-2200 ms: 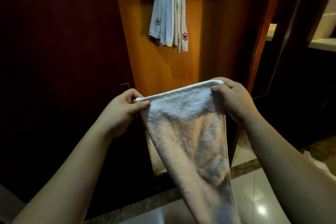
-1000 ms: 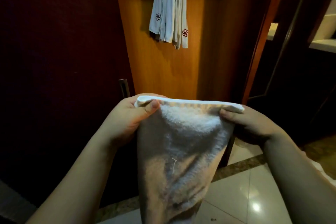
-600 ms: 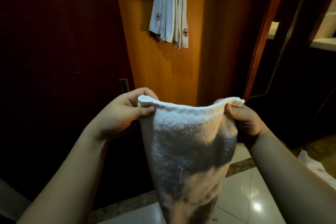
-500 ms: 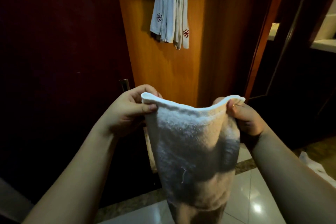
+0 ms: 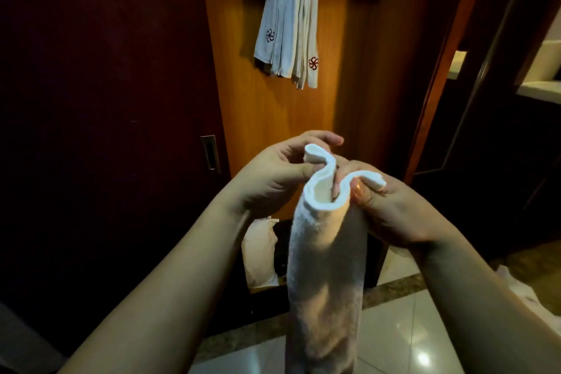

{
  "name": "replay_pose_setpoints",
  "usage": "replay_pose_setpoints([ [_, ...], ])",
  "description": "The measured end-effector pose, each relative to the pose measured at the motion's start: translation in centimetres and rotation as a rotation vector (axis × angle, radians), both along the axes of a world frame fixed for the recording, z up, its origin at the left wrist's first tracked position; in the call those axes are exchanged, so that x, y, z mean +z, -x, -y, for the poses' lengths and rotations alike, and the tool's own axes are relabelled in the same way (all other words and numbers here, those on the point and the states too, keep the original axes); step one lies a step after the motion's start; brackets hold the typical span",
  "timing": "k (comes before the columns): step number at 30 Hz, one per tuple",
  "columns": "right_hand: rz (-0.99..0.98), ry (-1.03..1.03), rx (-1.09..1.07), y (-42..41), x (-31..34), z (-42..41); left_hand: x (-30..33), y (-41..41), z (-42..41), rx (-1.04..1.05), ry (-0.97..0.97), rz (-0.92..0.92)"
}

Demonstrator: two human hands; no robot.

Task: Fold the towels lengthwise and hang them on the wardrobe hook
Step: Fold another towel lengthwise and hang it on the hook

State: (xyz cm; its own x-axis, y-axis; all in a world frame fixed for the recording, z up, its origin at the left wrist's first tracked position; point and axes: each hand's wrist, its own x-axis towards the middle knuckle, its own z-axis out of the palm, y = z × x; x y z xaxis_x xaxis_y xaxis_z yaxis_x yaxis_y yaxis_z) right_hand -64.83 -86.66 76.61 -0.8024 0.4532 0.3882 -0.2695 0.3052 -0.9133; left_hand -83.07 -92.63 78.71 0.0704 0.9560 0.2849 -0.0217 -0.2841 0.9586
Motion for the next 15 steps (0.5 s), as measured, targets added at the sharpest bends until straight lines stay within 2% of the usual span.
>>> replay_pose_setpoints([
  [3,-0.077,-0.017,0.002,-0.1,0.1,0.1,0.5,-0.5,0.3,0.159,0.068,-0.13],
  [7,-0.094,-0.033,0.003,0.3,0.0,0.2,0.6,-0.4,0.7,0.161,0.16,-0.208],
  [12,-0.099,0.002,0.049,0.8,-0.1,0.3,0.5,-0.5,1.3,0.117,0.202,-0.159],
  [15,-0.079,-0.007,-0.056,1.2,-0.1,0.2,0.3,0.0,1.7,0.189,0.216,-0.18],
])
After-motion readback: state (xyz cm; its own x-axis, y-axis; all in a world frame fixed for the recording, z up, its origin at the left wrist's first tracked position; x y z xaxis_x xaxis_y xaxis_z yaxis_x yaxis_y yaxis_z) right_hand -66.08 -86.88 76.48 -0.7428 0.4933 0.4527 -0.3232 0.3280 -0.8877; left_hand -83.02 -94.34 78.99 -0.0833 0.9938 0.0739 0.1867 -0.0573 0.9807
